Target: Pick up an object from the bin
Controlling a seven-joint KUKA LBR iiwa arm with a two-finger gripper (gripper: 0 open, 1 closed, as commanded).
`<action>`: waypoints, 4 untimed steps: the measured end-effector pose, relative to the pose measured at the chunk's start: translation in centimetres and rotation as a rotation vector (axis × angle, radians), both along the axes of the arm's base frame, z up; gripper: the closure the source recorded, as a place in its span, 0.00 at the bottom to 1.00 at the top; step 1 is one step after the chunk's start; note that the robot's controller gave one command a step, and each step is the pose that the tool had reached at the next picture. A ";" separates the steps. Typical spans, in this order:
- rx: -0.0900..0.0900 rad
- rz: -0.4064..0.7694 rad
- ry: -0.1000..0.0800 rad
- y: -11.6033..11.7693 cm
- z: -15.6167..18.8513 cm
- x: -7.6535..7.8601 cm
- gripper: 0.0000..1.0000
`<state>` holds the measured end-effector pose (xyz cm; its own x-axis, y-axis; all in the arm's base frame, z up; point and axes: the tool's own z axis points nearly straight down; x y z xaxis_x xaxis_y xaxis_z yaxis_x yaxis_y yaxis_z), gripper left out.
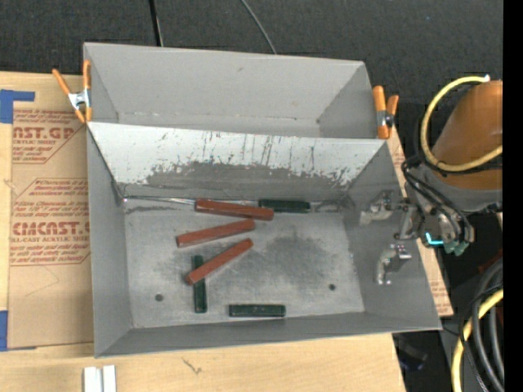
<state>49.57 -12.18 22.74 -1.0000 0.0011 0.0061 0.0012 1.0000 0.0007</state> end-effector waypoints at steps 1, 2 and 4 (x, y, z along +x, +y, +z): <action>-0.001 0.002 -0.007 0.1 0.3 0.2 1.00; -0.001 0.002 -0.007 0.1 0.3 0.2 1.00; -0.001 -0.029 -0.006 -2.7 -12.9 1.1 0.00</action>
Offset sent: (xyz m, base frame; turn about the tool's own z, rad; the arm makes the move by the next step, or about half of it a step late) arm 0.0000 0.0000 0.0000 0.0000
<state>50.65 -14.85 9.85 -0.9996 0.0298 0.0005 0.0298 0.9996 -0.0003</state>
